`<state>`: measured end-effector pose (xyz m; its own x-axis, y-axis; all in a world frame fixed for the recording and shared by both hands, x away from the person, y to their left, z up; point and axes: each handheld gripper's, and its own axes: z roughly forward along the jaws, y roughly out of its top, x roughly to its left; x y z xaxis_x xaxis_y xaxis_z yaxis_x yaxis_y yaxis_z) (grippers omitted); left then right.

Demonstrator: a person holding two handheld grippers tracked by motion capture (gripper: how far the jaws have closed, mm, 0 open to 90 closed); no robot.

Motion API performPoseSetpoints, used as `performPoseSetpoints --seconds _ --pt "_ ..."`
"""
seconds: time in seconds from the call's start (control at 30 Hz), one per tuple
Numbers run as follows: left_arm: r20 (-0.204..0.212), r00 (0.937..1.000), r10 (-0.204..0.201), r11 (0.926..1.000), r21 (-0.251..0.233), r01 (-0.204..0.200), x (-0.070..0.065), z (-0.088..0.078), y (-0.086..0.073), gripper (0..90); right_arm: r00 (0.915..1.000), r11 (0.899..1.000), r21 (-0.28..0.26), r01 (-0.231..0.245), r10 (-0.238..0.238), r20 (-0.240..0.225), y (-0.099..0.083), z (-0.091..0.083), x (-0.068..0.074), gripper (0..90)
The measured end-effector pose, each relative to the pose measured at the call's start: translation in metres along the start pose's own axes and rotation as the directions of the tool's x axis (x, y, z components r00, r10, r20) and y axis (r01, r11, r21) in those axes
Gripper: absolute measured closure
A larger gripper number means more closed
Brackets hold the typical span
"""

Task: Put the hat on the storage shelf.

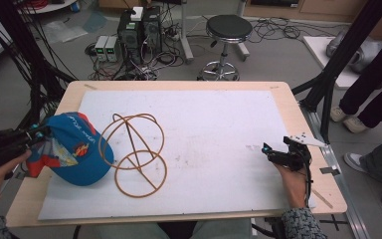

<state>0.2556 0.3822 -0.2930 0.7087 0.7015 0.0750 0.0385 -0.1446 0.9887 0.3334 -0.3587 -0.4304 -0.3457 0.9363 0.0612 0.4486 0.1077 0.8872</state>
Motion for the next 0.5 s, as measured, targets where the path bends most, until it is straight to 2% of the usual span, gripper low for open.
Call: performPoseSetpoints --seconds 0.13,0.27,0.5 --pt "-0.042 0.9988 0.022 0.9997 -0.011 -0.023 0.01 0.008 0.017 88.1 1.0 1.0 0.0 0.003 -0.003 -0.003 0.0 0.0 -0.001 10.3" --pt "-0.057 0.9981 0.023 0.9995 -0.022 -0.024 0.016 0.016 0.024 88.1 1.0 1.0 0.001 0.001 -0.001 -0.005 0.0 0.0 -0.001 10.3" --pt "-0.094 0.9948 0.039 0.999 -0.017 -0.041 0.03 0.045 0.035 88.1 0.9999 1.0 -0.002 -0.013 0.013 -0.005 0.0 0.001 -0.001 10.3"
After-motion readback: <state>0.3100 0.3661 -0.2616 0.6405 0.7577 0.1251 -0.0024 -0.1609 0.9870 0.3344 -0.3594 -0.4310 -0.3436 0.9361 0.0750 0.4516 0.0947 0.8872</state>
